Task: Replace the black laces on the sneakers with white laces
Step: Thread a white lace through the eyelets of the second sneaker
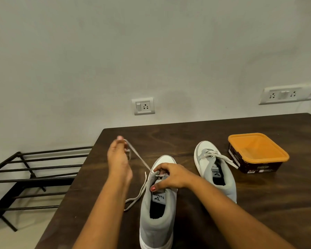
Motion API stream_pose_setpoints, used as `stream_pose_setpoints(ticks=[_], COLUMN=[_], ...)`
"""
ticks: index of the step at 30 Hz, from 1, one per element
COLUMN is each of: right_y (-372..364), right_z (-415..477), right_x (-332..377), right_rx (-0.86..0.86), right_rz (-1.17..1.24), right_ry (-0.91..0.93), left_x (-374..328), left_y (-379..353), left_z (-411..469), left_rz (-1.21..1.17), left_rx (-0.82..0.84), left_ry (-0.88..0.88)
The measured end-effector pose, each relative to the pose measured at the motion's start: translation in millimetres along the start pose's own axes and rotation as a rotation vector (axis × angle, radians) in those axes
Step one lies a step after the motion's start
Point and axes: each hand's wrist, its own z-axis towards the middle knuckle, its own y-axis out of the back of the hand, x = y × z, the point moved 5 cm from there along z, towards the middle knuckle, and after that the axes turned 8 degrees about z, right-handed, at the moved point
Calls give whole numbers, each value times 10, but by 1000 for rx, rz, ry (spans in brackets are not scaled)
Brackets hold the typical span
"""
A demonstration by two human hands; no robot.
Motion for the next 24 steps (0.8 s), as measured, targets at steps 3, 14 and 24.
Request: stream_pose_setpoints(ticks=[3, 14, 24], right_y=[-1, -46, 64], right_z=[16, 13, -51], right_x=[-18, -29, 46], right_rx=[-8, -10, 39], right_rz=[13, 81, 74], right_ry=[0, 6, 27], left_x=[-87, -146, 736], left_y=[220, 625, 245], left_z=[66, 190, 24], left_rz=[-284, 162, 1411], left_rx=[-232, -406, 775], left_ry=[-3, -199, 251])
